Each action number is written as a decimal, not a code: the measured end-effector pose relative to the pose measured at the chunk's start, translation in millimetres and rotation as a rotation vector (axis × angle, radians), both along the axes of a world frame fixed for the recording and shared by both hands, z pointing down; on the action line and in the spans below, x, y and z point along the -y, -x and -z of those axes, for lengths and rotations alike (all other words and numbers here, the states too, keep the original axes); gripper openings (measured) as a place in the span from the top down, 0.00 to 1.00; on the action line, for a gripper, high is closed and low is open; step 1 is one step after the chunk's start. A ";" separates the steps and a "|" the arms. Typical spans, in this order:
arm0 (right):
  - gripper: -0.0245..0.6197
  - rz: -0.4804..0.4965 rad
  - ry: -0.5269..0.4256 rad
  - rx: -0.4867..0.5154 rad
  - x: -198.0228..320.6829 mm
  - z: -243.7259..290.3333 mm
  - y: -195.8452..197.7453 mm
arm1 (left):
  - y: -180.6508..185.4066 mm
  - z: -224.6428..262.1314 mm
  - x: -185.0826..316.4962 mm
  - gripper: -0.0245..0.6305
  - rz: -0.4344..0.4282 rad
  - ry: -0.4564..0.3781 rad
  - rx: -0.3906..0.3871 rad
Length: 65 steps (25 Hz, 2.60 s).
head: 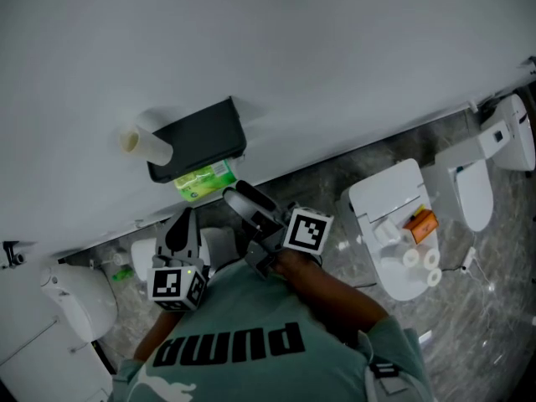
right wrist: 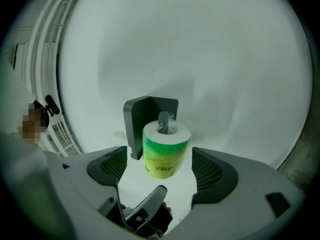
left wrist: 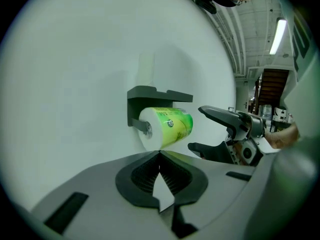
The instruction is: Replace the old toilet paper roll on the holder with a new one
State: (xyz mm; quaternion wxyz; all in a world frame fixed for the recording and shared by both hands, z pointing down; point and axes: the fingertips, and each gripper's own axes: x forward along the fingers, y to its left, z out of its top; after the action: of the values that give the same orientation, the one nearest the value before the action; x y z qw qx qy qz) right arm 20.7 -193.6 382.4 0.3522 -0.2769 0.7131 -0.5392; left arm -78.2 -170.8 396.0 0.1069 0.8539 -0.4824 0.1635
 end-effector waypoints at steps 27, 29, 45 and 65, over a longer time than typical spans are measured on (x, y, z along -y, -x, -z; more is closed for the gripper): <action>0.95 0.072 -0.480 -1.149 -28.6 -0.6 -35.3 | -56.9 13.7 -24.1 0.96 0.071 -0.041 -0.001; 0.95 0.057 -0.477 -1.153 -31.2 1.4 -37.1 | -58.0 16.6 -26.2 0.96 0.061 -0.047 0.002; 0.95 -0.075 -0.468 -1.219 -104.6 26.5 11.2 | -7.6 38.7 -100.2 0.96 -0.011 -0.116 -0.051; 0.95 -0.150 -0.432 -1.330 -246.9 36.4 64.1 | 53.7 29.4 -246.2 0.96 -0.079 -0.118 -0.141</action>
State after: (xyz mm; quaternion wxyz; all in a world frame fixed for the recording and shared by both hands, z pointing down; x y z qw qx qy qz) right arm -43.3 53.3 346.0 -0.0752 -0.5203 0.8473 -0.0758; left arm -131.9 75.4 366.6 0.0836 0.8864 -0.4485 0.0783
